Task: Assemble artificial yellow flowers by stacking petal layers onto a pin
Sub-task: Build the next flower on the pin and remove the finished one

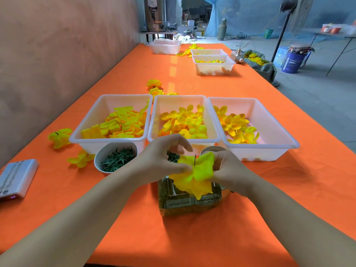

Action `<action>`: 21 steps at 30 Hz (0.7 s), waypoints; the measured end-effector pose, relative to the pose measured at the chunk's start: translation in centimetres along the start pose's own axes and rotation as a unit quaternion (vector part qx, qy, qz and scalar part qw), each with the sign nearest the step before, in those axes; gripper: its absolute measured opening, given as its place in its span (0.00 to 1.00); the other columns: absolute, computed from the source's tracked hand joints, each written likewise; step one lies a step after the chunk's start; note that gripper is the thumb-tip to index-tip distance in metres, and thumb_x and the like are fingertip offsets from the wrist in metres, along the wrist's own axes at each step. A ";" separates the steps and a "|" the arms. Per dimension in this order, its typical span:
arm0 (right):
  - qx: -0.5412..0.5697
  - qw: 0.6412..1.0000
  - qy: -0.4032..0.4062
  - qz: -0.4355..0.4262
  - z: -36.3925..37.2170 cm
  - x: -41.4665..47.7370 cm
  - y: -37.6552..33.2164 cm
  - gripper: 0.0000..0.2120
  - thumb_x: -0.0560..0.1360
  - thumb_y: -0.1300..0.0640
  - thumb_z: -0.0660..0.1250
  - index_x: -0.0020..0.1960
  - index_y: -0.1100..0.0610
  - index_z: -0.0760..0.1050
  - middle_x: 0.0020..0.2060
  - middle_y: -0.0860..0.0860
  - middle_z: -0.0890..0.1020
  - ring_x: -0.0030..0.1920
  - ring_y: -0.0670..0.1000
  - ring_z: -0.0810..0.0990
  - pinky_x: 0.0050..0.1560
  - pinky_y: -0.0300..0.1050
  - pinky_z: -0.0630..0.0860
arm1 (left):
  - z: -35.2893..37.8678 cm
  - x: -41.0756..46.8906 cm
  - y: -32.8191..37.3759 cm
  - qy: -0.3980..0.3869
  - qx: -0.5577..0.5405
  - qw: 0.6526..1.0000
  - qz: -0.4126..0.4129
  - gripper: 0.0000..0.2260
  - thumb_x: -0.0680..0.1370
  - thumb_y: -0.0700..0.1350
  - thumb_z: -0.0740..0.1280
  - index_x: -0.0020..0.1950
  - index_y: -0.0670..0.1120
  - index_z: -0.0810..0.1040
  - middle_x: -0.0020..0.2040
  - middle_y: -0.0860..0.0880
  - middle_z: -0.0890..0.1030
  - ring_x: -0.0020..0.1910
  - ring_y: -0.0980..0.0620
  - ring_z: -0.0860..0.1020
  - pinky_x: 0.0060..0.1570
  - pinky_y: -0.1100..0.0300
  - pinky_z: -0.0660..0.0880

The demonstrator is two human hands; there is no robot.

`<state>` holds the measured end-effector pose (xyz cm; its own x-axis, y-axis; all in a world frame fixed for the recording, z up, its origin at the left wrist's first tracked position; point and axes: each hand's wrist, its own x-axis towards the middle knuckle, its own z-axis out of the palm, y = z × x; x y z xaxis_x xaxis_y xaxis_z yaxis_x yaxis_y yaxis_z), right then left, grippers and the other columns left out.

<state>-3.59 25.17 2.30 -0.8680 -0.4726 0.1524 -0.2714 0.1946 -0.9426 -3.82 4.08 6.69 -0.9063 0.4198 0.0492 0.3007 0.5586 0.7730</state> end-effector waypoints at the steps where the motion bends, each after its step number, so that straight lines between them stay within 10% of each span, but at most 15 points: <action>1: 0.005 1.000 0.005 0.000 -0.1 0.0 0.1 0.20 0.71 0.70 0.74 0.32 0.45 0.83 0.35 0.39 0.81 0.37 0.37 0.78 0.39 0.32 0.74 | 0.0 -0.1 -0.2 0.005 0.000 1.000 0.003 0.11 0.71 0.47 0.78 0.51 0.56 0.82 0.53 0.56 0.80 0.57 0.62 0.77 0.55 0.59 0.72; 5: 0.007 1.000 0.017 0.002 -0.1 -0.1 0.2 0.10 0.70 0.70 0.75 0.37 0.57 0.83 0.36 0.40 0.81 0.38 0.38 0.79 0.40 0.32 0.74 | 1.3 -0.1 -0.1 0.053 0.025 0.998 -0.008 0.05 0.71 0.54 0.77 0.43 0.57 0.84 0.52 0.56 0.81 0.56 0.58 0.78 0.60 0.49 0.73; 10: -0.030 0.999 0.013 0.003 -0.2 0.1 0.1 0.22 0.71 0.69 0.75 0.33 0.42 0.81 0.34 0.39 0.78 0.35 0.41 0.74 0.38 0.37 0.72 | 2.5 0.1 0.4 0.106 0.006 0.994 0.024 0.06 0.70 0.48 0.79 0.37 0.54 0.83 0.46 0.53 0.79 0.49 0.55 0.78 0.54 0.51 0.74; 21: 0.007 1.000 -0.007 0.013 -0.3 -0.2 -0.5 0.21 0.74 0.70 0.71 0.35 0.44 0.83 0.36 0.40 0.80 0.39 0.41 0.77 0.40 0.37 0.74 | 3.4 0.2 -1.0 0.117 0.002 0.992 0.053 0.12 0.69 0.44 0.79 0.35 0.56 0.79 0.40 0.52 0.79 0.43 0.54 0.78 0.47 0.51 0.75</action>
<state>-3.40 25.48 2.84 -0.8692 -0.4787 0.1237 -0.2427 0.1953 -0.9502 -3.34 6.07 3.77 -0.9134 0.2993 0.2760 0.3990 0.5229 0.7533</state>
